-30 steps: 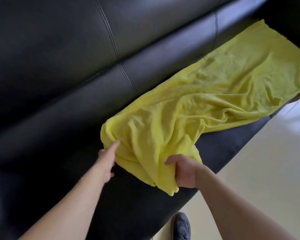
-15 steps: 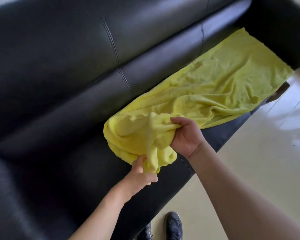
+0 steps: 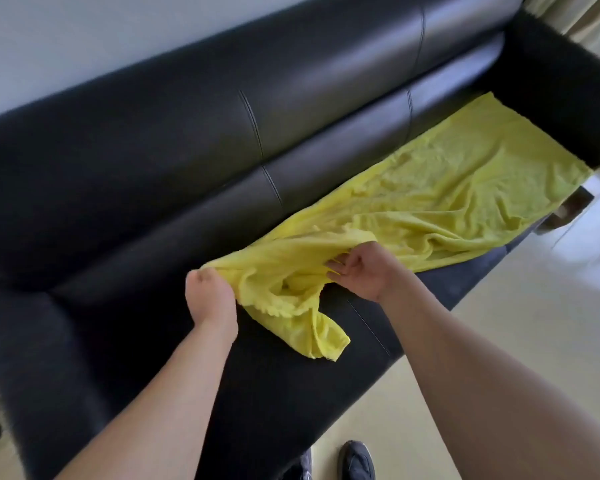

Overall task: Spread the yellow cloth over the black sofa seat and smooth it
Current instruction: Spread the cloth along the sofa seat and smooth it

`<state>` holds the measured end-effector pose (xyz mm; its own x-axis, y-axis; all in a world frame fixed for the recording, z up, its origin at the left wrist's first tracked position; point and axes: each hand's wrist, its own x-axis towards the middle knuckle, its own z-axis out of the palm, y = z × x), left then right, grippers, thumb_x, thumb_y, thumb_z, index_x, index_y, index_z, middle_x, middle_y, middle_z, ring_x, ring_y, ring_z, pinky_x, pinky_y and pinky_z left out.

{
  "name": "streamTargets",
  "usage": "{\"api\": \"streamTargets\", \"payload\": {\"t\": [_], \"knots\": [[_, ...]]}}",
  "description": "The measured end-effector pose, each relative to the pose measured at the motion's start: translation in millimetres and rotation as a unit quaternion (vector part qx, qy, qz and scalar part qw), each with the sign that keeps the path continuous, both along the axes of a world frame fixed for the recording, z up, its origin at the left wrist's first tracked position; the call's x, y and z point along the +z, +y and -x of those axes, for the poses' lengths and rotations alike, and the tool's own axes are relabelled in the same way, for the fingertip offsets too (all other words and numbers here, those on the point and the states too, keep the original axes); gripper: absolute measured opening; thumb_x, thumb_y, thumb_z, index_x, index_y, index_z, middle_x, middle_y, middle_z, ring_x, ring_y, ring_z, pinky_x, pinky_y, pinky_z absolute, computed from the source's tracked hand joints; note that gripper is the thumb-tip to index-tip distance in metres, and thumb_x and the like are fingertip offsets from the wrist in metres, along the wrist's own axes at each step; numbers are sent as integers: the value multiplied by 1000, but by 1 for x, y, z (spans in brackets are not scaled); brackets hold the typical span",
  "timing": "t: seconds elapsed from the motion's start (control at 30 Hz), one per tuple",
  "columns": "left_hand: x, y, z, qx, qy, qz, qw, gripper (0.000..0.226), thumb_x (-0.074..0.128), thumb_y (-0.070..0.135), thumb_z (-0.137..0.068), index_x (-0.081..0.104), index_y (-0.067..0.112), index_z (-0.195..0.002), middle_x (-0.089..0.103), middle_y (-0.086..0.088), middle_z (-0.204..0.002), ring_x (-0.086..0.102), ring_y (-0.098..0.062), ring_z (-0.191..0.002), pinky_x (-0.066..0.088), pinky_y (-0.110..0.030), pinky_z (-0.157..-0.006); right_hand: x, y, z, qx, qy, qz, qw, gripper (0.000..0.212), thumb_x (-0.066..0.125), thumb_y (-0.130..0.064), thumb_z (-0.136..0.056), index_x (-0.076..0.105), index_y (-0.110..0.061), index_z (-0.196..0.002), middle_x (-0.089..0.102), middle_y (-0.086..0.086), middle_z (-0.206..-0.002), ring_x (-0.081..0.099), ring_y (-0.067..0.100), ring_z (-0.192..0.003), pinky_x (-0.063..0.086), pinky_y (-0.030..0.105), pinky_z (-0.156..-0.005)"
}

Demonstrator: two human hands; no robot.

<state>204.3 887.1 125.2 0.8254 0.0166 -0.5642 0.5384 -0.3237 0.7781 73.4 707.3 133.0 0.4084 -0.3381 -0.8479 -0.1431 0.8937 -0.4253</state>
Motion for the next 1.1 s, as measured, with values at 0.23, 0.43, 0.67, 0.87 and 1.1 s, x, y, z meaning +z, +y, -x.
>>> {"api": "streamTargets", "payload": {"t": [0.23, 0.43, 0.67, 0.87, 1.1], "knots": [[32, -2, 17, -84, -237, -35, 967, 22, 29, 21, -103, 42, 11, -88, 39, 2, -74, 37, -8, -58, 35, -14, -51, -124, 76, 33, 168, 338, 118, 919, 59, 57, -26, -92, 35, -14, -146, 52, 2, -120, 51, 19, -114, 41, 29, -82], [-15, -5, 25, -38, -113, -45, 992, 19, 31, 27, -106, 47, 17, -99, 49, 6, -83, 52, -7, -70, 41, -19, -58, -177, 107, 43, 395, 399, 214, 800, 47, 60, -39, -86, 54, -16, -127, 30, 7, -137, 44, 29, -114, 45, 39, -95], [-15, -3, 28, -230, 157, -96, 956, 34, 62, 44, -90, 53, 13, -100, 59, 0, -92, 56, -17, -79, 44, -30, -66, -170, 96, 42, 373, 367, 293, 800, 27, 37, -15, -90, 56, -12, -107, 37, 4, -116, 39, 25, -105, 39, 34, -83], [43, 10, 23, -393, 75, -261, 878, 42, 56, 9, -83, 37, 12, -120, 47, -6, -95, 49, -20, -78, 45, -33, -65, -66, 95, 56, 52, 209, 229, 949, 21, 35, -19, -96, 33, -15, -75, 31, -2, -74, 28, 14, -64, 26, 28, -58], [169, 47, -1, -353, -126, -332, 866, 28, 52, 10, -85, 44, 7, -112, 54, -8, -91, 55, -29, -86, 42, -35, -63, 108, 102, 70, -56, 178, 187, 965, 22, 38, -25, -102, 51, -14, -116, 53, 4, -103, 53, 18, -75, 51, 27, -49]]}}
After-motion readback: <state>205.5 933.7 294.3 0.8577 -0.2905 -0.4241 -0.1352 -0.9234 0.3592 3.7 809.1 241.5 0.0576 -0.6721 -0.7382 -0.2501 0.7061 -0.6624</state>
